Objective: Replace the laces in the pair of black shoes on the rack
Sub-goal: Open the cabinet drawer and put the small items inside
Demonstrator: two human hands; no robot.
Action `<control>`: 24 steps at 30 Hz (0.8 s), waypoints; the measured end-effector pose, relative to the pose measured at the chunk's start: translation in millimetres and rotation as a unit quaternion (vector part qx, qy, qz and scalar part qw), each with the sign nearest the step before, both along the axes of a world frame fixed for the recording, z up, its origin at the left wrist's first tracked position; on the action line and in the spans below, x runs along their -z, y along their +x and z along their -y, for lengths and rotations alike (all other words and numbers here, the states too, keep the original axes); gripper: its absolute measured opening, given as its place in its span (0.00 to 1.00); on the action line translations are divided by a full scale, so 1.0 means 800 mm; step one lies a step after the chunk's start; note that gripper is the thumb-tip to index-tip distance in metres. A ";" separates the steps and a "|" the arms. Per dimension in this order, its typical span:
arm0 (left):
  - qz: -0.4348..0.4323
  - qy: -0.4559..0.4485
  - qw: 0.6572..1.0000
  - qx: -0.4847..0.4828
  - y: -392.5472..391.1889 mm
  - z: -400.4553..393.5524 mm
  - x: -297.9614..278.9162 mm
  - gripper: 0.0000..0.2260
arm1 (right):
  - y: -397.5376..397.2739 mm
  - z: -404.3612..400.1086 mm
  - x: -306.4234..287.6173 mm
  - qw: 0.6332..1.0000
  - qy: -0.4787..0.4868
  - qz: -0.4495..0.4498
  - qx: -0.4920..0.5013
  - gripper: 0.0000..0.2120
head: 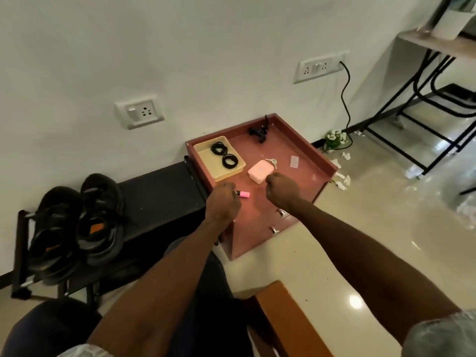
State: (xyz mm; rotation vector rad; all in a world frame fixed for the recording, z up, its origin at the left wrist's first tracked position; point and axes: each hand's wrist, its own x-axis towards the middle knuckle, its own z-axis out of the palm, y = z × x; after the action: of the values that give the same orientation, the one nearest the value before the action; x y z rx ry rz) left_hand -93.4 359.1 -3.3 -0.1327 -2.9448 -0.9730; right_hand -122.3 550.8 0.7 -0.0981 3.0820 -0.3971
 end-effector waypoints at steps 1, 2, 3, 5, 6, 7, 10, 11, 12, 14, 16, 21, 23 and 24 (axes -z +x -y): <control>0.005 -0.003 1.000 0.014 0.006 -0.006 0.003 0.12 | 0.008 -0.015 0.012 0.999 -0.009 0.001 0.031 0.11; 0.004 -0.003 1.000 0.027 0.007 -0.016 0.008 0.11 | 0.015 -0.030 0.021 0.997 -0.026 -0.001 0.067 0.11; 0.000 -0.009 0.999 0.040 0.003 -0.031 0.014 0.12 | 0.017 -0.049 0.031 0.994 -0.043 -0.002 0.102 0.10; 0.009 -0.027 0.997 0.076 -0.009 -0.057 0.029 0.13 | 0.016 -0.082 0.062 0.983 -0.071 0.032 0.169 0.11; 0.023 -0.028 0.995 0.088 -0.013 -0.066 0.033 0.13 | 0.016 -0.096 0.080 0.976 -0.078 0.075 0.189 0.11; 0.034 -0.032 0.994 0.096 -0.020 -0.077 0.040 0.13 | 0.016 -0.109 0.101 0.968 -0.083 0.125 0.201 0.12; 0.054 -0.040 0.991 0.120 -0.036 -0.098 0.058 0.13 | 0.013 -0.126 0.150 0.956 -0.082 0.215 0.181 0.14; 0.061 -0.040 0.989 0.127 -0.041 -0.104 0.063 0.13 | 0.009 -0.125 0.162 0.953 -0.084 0.226 0.181 0.15; 0.067 -0.039 0.988 0.136 -0.047 -0.110 0.069 0.14 | 0.004 -0.123 0.177 0.951 -0.089 0.231 0.186 0.17; 0.069 -0.039 0.985 0.154 -0.054 -0.119 0.077 0.14 | -0.008 -0.113 0.192 0.950 -0.097 0.228 0.188 0.21; 0.072 -0.040 0.982 0.168 -0.063 -0.128 0.084 0.14 | -0.027 -0.107 0.205 0.952 -0.104 0.219 0.185 0.21; 0.081 -0.044 0.981 0.169 -0.075 -0.138 0.102 0.12 | -0.043 -0.107 0.237 0.939 -0.115 0.224 0.234 0.20; 0.099 -0.064 0.975 0.188 -0.077 -0.138 0.109 0.09 | -0.044 -0.108 0.245 0.927 -0.142 0.236 0.256 0.19; 0.103 -0.076 0.972 0.197 -0.078 -0.138 0.111 0.08 | -0.046 -0.108 0.246 0.924 -0.148 0.240 0.259 0.18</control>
State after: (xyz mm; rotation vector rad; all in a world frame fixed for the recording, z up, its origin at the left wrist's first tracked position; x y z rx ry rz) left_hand -155.9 469.4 -92.2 -0.6848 -3.2566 -0.8342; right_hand -159.2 637.2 -196.4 0.7090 2.4990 -0.7669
